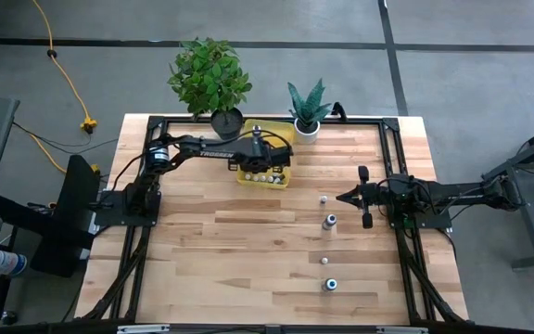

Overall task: Pick & Place food coloring
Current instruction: Put the small black food coloring bottle into the yellow bin

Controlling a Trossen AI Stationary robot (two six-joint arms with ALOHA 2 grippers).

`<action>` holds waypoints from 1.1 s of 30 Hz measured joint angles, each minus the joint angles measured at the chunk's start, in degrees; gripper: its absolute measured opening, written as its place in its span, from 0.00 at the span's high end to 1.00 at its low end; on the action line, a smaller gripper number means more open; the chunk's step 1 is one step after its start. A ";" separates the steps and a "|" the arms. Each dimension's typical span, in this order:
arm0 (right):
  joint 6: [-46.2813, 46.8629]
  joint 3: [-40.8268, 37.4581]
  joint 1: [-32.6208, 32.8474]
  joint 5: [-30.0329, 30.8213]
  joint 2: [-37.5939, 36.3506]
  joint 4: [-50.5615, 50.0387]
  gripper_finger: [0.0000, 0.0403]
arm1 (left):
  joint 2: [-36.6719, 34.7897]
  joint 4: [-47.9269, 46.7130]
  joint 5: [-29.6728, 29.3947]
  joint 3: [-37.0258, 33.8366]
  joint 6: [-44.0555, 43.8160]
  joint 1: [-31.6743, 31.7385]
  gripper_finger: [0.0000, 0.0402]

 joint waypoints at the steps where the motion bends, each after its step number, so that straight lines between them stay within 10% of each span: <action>1: -0.02 0.00 -0.01 0.02 0.00 0.00 1.00 | 0.00 -0.08 0.00 -0.28 -0.73 0.00 0.87; 33: -0.02 0.00 0.00 0.00 0.00 0.00 1.00 | -0.91 1.97 -1.43 -0.66 1.15 0.02 0.61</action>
